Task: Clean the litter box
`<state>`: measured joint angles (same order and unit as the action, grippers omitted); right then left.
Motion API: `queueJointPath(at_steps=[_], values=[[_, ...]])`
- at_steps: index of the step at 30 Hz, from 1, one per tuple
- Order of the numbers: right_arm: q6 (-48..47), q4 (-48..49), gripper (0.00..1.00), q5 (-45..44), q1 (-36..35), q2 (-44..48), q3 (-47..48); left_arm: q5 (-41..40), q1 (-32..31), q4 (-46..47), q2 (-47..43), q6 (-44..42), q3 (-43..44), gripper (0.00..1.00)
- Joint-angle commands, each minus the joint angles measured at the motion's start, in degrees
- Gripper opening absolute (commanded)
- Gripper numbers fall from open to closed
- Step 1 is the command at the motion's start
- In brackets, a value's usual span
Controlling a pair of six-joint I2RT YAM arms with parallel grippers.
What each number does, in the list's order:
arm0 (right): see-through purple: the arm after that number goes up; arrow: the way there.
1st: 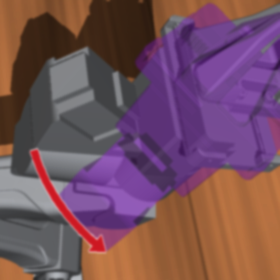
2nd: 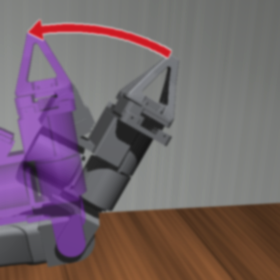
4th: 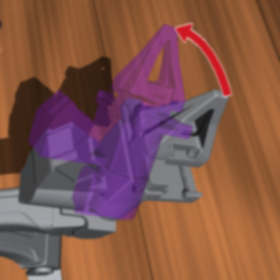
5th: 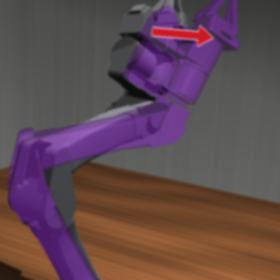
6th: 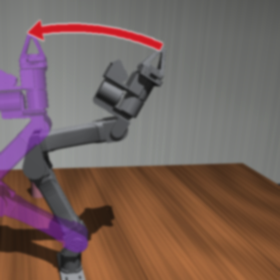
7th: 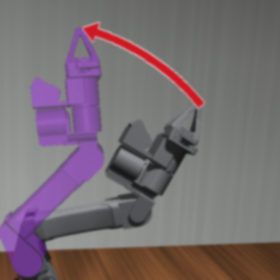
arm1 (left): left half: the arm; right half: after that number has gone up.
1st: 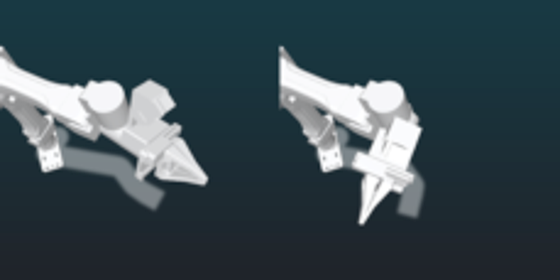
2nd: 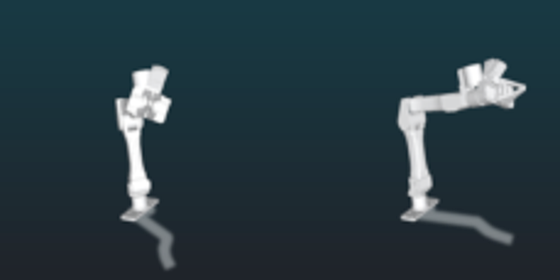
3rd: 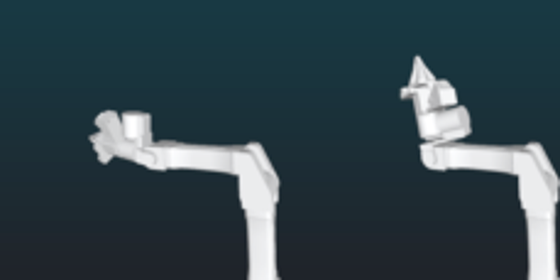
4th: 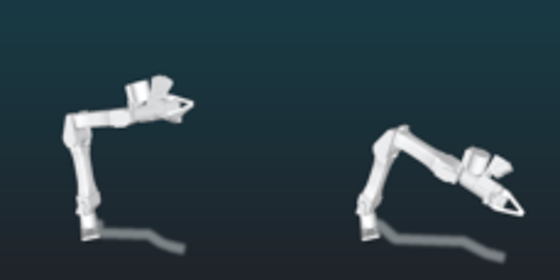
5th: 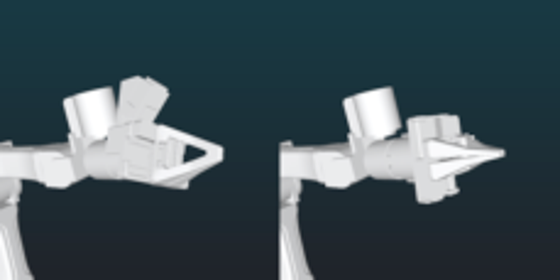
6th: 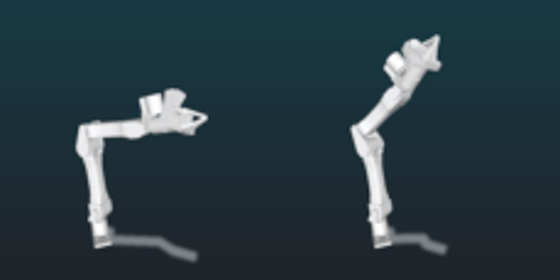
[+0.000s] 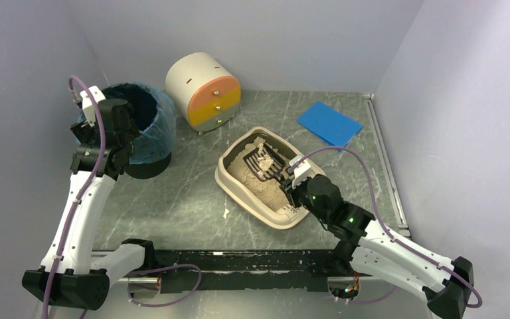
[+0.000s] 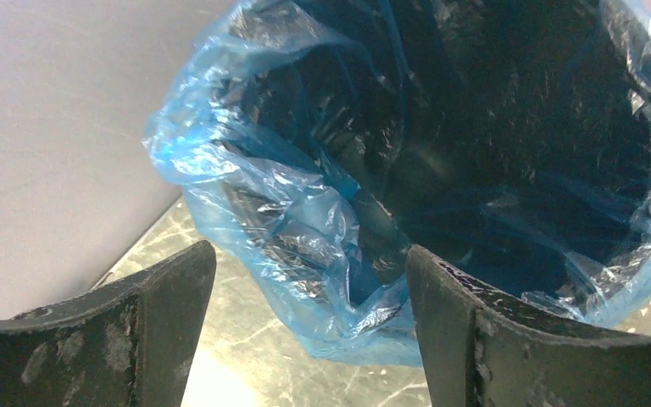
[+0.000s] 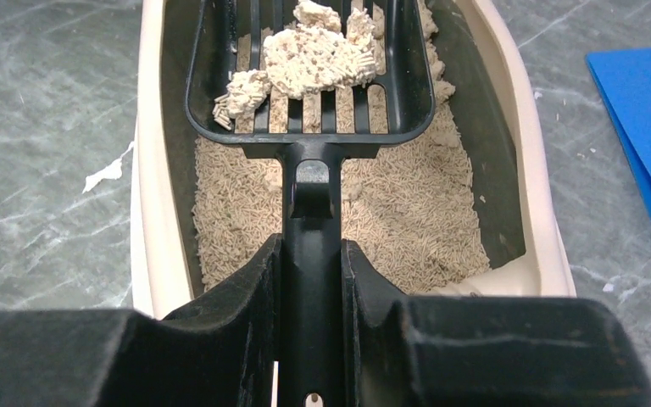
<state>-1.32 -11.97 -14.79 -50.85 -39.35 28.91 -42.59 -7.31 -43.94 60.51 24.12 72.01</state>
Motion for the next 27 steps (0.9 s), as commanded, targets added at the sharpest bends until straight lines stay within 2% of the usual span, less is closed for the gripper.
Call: queueJointPath(at_steps=[1,3,5,7,8,11,13,15,18,20,23,27], values=[[0.37,2.77,0.0,-0.08,-0.21,0.65,1.17,6.38,1.79,-0.08,-0.02,3.15,-1.84,0.88],[0.92,3.45,0.0,2.87,-0.2,-0.88,-0.13,6.8,1.86,0.96,-0.55,3.07,-2.78,0.89],[2.81,1.49,0.0,0.15,-0.21,-1.69,1.85,6.78,1.95,0.87,-0.44,2.91,-3.05,0.91],[1.84,8.96,0.0,1.39,-0.15,-0.64,-3.65,5.9,1.95,-0.38,-0.18,3.55,-3.03,0.92],[1.77,9.24,0.0,1.76,-0.13,-1.11,-4.07,5.67,1.95,0.15,-0.47,3.78,-3.59,0.92],[2.36,5.12,0.0,0.75,-0.21,-3.14,0.29,4.21,1.95,1.86,-1.12,3.83,-5.46,0.92],[1.77,7.76,0.0,2.18,-0.21,-3.52,-2.01,4.65,1.95,2.35,-1.08,3.73,-5.6,0.91],[3.13,3.26,0.0,1.87,-0.21,-2.72,1.19,6.3,1.95,3.56,-1.16,3.6,-5.79,0.91],[2.08,7.42,0.0,3.25,-0.3,0.81,-2.88,7.0,1.95,4.41,-1.72,4.83,-6.17,0.93],[2.63,2.85,0.0,3.48,-0.3,0.85,0.1,8.19,1.95,6.17,-3.12,5.42,-6.79,0.95],[-0.39,1.74,0.0,1.38,-0.3,1.47,1.04,11.39,1.95,3.35,-3.48,6.99,-2.05,0.94],[1.11,1.69,0.0,1.5,-0.3,1.74,1.14,10.23,1.95,1.6,-4.32,9.51,1.4,0.91]])
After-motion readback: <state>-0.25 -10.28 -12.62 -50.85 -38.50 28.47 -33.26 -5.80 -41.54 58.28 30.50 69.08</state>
